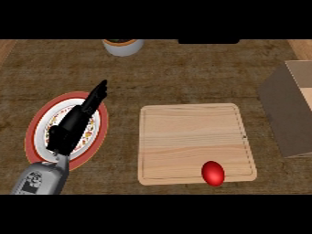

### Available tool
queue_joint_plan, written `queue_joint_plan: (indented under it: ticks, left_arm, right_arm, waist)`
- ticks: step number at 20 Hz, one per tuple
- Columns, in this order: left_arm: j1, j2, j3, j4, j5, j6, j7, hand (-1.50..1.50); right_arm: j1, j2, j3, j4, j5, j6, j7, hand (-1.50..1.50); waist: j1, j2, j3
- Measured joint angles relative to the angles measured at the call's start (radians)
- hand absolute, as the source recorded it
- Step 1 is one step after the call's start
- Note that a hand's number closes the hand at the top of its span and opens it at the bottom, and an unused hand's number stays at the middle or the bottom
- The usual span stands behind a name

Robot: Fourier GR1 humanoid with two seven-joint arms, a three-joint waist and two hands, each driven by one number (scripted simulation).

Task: Pick the can from the cutting board and place it in the cardboard box

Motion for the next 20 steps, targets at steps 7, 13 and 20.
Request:
queue_joint_plan:
  ticks: [7,13,20]
  left_arm:
    - [-0.035,-0.025,0.0,0.005,-0.017,-0.016,0.024,0.0]
    - [-0.05,-0.038,0.009,0.03,-0.034,-0.026,0.007,0.0]
    - [-0.031,-0.031,0.026,0.031,-0.033,-0.055,-0.016,0.0]
  right_arm:
    - [-0.237,0.009,0.138,0.126,0.114,-0.022,0.091,1.5]
    - [-0.446,0.047,0.308,0.257,0.278,-0.06,0.11,1.5]
    - [-0.68,0.175,0.468,0.495,0.456,-0.084,0.094,1.5]
  waist:
    - [0.025,0.005,0.001]
    - [0.036,0.007,0.001]
    - [0.043,0.009,0.001]
